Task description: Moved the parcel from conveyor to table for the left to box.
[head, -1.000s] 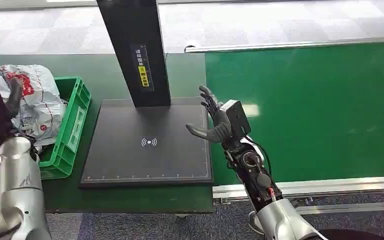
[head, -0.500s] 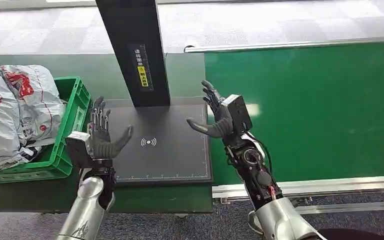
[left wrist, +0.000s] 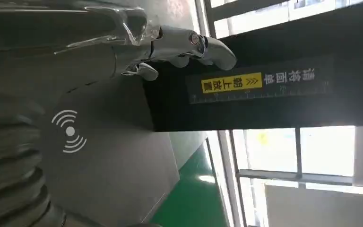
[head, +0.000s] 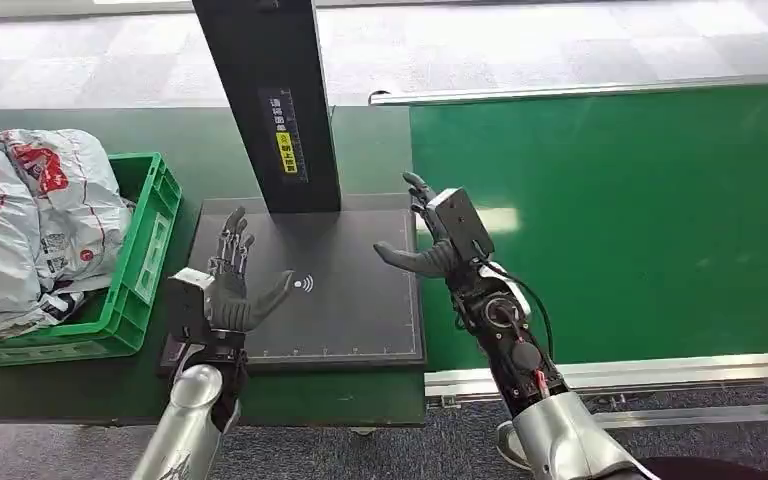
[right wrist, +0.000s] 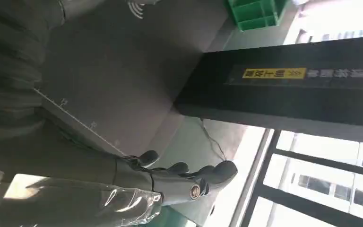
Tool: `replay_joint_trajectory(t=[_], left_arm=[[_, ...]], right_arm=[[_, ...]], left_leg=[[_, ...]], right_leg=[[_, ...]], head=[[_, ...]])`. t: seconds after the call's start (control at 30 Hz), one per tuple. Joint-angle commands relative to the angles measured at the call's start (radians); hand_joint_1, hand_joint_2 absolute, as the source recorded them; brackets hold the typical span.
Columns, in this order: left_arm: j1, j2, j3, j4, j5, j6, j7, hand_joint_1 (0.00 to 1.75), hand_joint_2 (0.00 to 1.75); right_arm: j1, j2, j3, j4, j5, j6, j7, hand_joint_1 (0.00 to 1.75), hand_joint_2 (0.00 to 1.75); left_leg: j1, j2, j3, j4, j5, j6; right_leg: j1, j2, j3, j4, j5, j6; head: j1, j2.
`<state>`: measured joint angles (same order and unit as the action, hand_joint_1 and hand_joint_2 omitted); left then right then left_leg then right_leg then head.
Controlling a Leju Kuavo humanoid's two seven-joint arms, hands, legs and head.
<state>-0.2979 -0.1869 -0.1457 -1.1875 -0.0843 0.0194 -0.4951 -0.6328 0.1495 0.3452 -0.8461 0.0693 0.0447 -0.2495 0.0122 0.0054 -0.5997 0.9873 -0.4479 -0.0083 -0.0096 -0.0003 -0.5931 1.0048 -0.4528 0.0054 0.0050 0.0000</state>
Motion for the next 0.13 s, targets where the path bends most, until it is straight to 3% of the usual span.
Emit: replay_joint_trajectory(t=[0.03, 0.13], left_arm=[[-0.054, -0.025, -0.032, 0.147, -0.059, 0.023, -0.002, 0.00, 1.75], [-0.056, -0.023, -0.025, 0.147, -0.056, 0.026, -0.005, 0.00, 1.75]], right_arm=[[0.053, 0.020, -0.163, 0.111, -0.149, 0.014, -0.047, 0.00, 1.75], [0.051, 0.021, -0.145, 0.127, -0.140, 0.016, -0.055, 0.00, 1.75]], left_leg=[[0.000, -0.003, 0.003, -0.002, 0.000, 0.000], [0.000, -0.002, 0.002, -0.001, 0.000, 0.000]], right_leg=[[0.000, -0.003, 0.005, -0.003, -0.001, 0.000], [0.000, -0.001, 0.003, -0.001, 0.000, 0.000]], head=[[0.000, 0.000], [0.000, 0.000]])
